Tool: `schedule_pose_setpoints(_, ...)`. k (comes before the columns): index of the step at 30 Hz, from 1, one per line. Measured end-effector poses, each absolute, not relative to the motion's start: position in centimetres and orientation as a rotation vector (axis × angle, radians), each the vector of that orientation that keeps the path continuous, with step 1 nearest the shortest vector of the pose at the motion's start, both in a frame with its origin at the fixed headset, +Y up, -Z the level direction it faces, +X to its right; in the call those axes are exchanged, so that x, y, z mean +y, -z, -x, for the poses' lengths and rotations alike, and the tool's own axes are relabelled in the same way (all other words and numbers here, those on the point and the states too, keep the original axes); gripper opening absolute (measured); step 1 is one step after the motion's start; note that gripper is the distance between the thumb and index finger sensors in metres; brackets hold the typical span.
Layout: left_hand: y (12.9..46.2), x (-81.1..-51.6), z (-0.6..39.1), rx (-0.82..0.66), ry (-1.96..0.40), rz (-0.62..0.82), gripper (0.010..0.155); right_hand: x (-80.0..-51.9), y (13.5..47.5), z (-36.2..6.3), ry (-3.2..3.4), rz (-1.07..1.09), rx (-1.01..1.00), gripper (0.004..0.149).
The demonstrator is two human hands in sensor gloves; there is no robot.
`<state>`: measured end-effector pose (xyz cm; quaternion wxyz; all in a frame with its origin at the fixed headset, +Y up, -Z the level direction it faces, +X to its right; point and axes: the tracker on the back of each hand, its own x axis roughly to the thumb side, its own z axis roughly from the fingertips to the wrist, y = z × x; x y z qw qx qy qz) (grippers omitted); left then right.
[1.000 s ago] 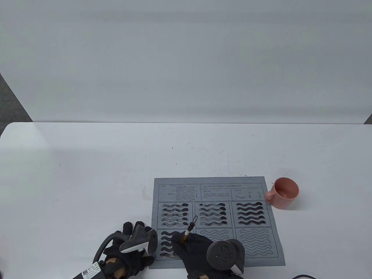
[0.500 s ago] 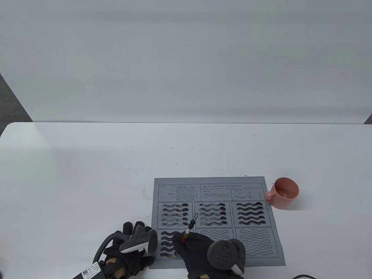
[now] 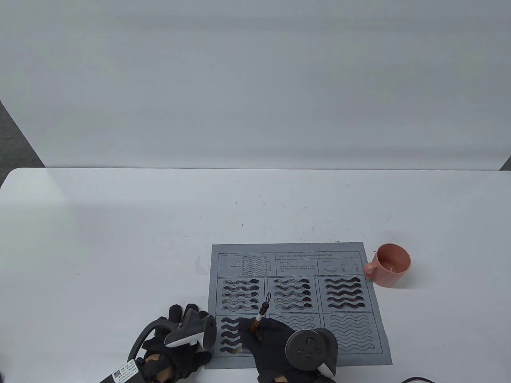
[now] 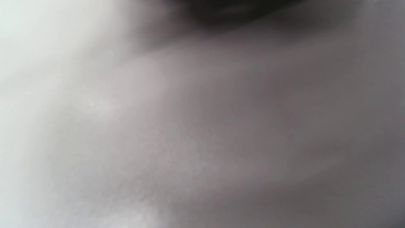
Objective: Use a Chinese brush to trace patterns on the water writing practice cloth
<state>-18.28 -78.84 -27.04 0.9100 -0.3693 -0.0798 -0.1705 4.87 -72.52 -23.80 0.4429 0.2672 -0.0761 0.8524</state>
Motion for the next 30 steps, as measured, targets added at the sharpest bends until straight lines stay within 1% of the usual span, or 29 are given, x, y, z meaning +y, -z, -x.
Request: schedule_pose_setpoints(30,27.04,-78.84,18.28,-0.165,0.352,0.762,0.093,-72.32,23.64,-4.92,-2.136,-0.681,-0.239,0.037)
